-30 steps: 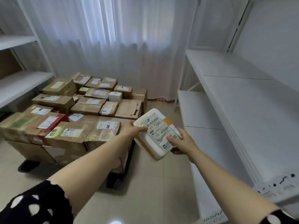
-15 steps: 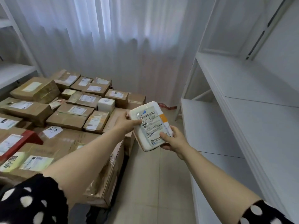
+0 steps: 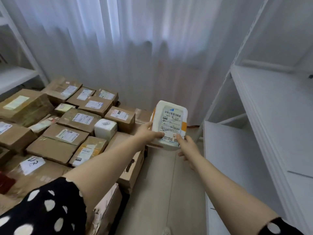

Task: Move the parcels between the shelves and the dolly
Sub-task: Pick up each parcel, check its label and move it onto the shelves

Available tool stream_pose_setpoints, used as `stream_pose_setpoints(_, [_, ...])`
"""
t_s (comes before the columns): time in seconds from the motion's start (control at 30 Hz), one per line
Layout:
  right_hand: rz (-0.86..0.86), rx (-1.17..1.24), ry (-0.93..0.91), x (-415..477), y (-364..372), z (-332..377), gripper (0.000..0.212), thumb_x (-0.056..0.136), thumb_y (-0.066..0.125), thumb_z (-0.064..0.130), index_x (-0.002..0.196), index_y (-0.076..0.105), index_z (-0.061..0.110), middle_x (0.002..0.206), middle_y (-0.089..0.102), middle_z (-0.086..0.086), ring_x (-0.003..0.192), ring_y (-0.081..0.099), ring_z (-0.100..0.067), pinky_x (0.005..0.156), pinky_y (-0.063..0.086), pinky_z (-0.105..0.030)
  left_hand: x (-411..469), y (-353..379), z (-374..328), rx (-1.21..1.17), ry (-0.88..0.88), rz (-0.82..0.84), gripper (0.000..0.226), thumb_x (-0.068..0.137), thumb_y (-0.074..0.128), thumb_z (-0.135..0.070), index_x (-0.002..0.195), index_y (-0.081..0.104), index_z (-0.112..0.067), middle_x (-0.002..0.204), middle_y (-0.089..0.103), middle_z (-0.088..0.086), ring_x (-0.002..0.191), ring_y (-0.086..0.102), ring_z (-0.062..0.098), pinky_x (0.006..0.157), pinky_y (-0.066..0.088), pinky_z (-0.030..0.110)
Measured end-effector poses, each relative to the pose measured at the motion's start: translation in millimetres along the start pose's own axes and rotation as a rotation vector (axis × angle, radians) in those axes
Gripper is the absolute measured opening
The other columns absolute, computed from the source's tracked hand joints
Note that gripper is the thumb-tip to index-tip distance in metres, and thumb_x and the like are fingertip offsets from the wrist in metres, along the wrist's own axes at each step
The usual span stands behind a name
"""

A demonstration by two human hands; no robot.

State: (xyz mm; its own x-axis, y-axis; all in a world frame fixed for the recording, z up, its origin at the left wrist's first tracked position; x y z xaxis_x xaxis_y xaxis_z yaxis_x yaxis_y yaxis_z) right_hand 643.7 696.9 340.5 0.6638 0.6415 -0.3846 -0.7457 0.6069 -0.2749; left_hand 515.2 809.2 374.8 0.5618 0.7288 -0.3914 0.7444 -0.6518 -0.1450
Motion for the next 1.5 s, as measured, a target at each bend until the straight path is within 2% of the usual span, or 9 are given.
stream_pose_setpoints(0.27, [0.098,0.048,-0.009,152,37,53,0.022,0.092,0.061,0.023,0.110,0.057,0.010,0.114,0.066,-0.011,0.099,0.064,-0.026,0.091,0.052,-0.048,124,-33,-40,0.107,-0.011,-0.182,0.053,0.085,0.069,-0.014,0.133,0.047,-0.015,0.119,0.063,0.006,0.098,0.067,0.019,0.086,0.057,0.037])
stream_pose_setpoints(0.43, [0.137,0.004,-0.175,224,85,95,0.043,0.090,0.058,0.005,0.129,0.045,0.017,0.123,0.060,0.001,0.110,0.059,-0.018,0.092,0.053,-0.040,209,-77,-51,0.289,0.059,-0.257,0.050,0.086,0.069,-0.017,0.132,0.052,-0.017,0.123,0.062,0.003,0.098,0.061,0.011,0.069,0.049,0.017])
stream_pose_setpoints(0.53, [0.128,-0.002,-0.193,268,114,113,0.052,0.091,0.055,0.004,0.138,0.039,0.020,0.125,0.058,0.003,0.109,0.056,-0.013,0.083,0.050,-0.022,264,-106,-53,0.402,0.057,-0.283,0.053,0.084,0.071,-0.020,0.133,0.053,-0.018,0.127,0.059,0.001,0.109,0.056,0.015,0.084,0.047,0.026])
stream_pose_setpoints(0.63, [0.147,-0.056,-0.127,314,147,125,0.037,0.095,0.051,0.012,0.130,0.046,0.021,0.126,0.059,0.000,0.115,0.057,-0.019,0.093,0.048,-0.033,311,-136,-52,0.452,0.018,-0.332,0.048,0.085,0.070,-0.020,0.131,0.057,-0.018,0.122,0.062,0.001,0.108,0.059,0.020,0.091,0.050,0.038])
stream_pose_setpoints(0.83, [0.223,-0.150,-0.086,392,210,139,0.036,0.098,0.041,0.011,0.134,0.044,0.016,0.131,0.057,-0.003,0.113,0.055,-0.020,0.078,0.037,-0.020,395,-184,-39,0.533,-0.022,-0.385,0.016,0.093,0.059,-0.019,0.107,0.065,-0.015,0.106,0.065,0.003,0.075,0.057,0.013,0.055,0.042,0.025])
stream_pose_setpoints(1.0, [0.330,-0.285,-0.138,460,265,132,0.059,0.099,0.035,0.016,0.151,0.012,0.028,0.138,0.053,0.000,0.117,0.054,-0.027,0.095,0.045,-0.037,462,-215,-17,0.567,-0.089,-0.437,0.038,0.101,0.043,-0.033,0.138,0.049,-0.027,0.132,0.057,0.001,0.109,0.057,0.022,0.079,0.045,0.031])
stream_pose_setpoints(1.23, [0.562,-0.505,-0.114,542,337,89,0.054,0.103,0.030,0.029,0.153,0.010,0.027,0.144,0.042,-0.011,0.121,0.050,-0.030,0.099,0.043,-0.043,548,-240,44,0.745,-0.269,-0.368,0.041,0.100,0.038,-0.018,0.139,0.049,-0.027,0.140,0.050,0.002,0.120,0.051,0.022,0.089,0.040,0.025])
stream_pose_setpoints(1.33, [0.630,-0.541,-0.088,564,362,65,0.054,0.102,0.030,0.031,0.153,0.016,0.021,0.144,0.040,-0.016,0.125,0.045,-0.031,0.105,0.038,-0.044,577,-245,70,0.893,-0.308,-0.307,0.042,0.098,0.036,-0.023,0.139,0.048,-0.024,0.134,0.050,0.011,0.123,0.047,0.027,0.109,0.029,0.040])
stream_pose_setpoints(1.5, [0.693,-0.557,-0.007,581,393,35,0.056,0.101,0.031,0.033,0.153,0.016,0.017,0.145,0.035,-0.017,0.128,0.041,-0.031,0.109,0.033,-0.042,601,-248,103,0.993,-0.352,-0.273,0.032,0.094,0.036,-0.022,0.118,0.057,-0.016,0.111,0.049,0.011,0.113,0.046,0.031,0.105,0.023,0.042])
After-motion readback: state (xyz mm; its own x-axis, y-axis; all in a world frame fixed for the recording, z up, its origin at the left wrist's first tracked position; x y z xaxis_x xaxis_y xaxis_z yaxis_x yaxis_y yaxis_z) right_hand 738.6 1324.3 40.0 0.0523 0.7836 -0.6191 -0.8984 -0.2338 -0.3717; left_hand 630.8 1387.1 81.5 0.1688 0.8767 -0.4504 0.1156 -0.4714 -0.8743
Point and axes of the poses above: each hand's wrist, its own x-axis towards the middle knuckle, its own y-axis out of the palm, z = x × y, the point moved 3 cm from there along x, towards the middle knuckle
